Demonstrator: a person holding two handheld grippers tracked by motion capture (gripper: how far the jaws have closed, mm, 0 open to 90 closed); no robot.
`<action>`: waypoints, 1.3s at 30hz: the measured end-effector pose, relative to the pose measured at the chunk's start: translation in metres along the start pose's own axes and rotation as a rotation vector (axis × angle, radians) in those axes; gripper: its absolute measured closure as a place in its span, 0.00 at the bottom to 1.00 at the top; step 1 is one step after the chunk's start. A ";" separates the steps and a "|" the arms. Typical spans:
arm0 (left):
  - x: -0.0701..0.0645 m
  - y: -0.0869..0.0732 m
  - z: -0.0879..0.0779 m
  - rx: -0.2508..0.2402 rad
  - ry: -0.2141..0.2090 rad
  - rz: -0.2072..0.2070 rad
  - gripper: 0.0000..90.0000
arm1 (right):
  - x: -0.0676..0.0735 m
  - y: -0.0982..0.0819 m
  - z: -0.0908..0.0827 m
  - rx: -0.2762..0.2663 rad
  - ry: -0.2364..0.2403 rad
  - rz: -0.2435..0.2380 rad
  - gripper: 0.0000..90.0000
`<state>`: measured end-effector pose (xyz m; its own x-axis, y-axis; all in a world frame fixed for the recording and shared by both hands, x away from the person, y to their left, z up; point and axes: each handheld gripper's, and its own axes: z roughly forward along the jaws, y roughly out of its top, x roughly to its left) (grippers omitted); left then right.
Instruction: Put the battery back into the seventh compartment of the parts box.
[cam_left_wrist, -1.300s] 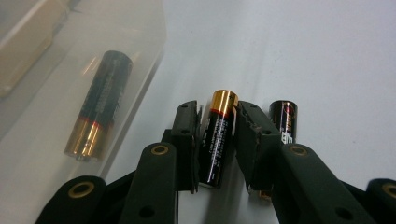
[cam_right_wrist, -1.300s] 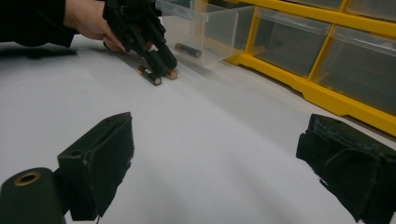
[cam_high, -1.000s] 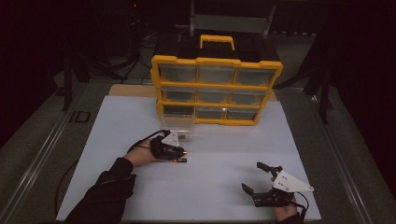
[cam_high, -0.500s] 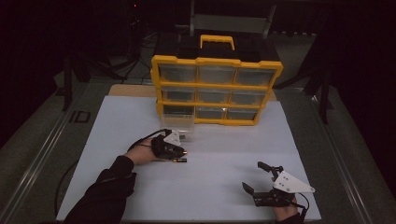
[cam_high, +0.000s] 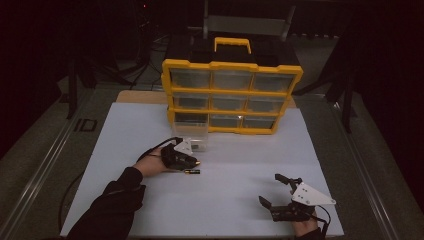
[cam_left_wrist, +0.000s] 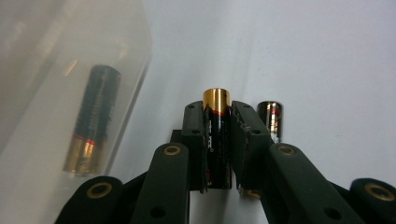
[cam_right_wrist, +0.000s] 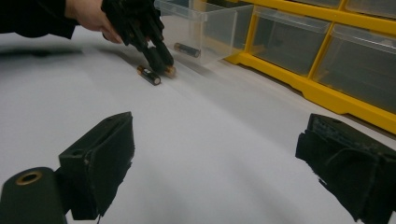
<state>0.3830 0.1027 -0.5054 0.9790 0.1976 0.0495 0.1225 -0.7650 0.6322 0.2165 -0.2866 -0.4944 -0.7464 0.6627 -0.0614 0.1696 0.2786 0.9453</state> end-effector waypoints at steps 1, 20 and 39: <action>0.000 0.001 -0.003 -0.002 0.003 0.001 0.84 | 0.000 0.000 0.000 0.000 -0.003 -0.001 0.10; -0.011 0.022 -0.047 -0.004 -0.015 0.078 0.84 | 0.000 0.001 -0.004 -0.019 -0.030 -0.007 0.10; -0.008 0.041 -0.080 -0.009 -0.039 0.105 0.84 | 0.000 0.002 -0.004 -0.025 -0.030 -0.003 0.10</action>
<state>0.3674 0.1189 -0.4178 0.9920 0.0927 0.0857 0.0179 -0.7749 0.6318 0.2144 -0.2891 -0.4917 -0.7275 0.6822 -0.0734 0.1508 0.2633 0.9529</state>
